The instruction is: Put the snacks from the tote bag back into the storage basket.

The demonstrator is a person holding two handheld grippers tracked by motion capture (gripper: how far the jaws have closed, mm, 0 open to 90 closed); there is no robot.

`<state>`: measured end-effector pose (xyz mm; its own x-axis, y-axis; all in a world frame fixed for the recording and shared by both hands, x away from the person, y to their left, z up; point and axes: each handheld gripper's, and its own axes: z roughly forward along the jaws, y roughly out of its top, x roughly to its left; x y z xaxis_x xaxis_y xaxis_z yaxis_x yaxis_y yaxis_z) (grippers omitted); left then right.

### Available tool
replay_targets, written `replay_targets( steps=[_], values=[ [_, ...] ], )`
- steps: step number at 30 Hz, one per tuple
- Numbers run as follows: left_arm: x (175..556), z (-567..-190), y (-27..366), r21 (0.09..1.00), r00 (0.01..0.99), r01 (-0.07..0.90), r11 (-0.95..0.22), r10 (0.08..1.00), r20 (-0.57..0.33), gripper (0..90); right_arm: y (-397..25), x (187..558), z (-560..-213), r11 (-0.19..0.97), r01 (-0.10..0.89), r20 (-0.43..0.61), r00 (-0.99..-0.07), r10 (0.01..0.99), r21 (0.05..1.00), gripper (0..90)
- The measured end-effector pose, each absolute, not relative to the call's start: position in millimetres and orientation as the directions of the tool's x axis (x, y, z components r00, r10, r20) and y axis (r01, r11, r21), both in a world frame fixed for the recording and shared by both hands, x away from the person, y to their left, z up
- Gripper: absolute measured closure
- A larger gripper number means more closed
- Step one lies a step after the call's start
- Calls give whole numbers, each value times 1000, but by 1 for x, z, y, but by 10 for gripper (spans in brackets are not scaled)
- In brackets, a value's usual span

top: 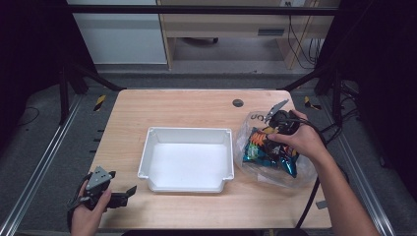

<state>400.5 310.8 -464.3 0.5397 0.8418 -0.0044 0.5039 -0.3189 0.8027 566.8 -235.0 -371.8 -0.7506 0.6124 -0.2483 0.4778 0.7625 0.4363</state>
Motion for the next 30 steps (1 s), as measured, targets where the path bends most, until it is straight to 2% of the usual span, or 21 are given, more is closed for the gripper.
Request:
replay_targets(
  steps=[15, 30],
  values=[
    [396, -465, 310, 801, 534, 503, -325, 846, 8, 33, -234, 555, -399, 774, 488, -215, -772, 598, 403, 77],
    [397, -467, 309, 792, 541, 509, -336, 841, 9, 34, -242, 564, -422, 788, 511, -192, -783, 591, 342, 89]
  ],
)
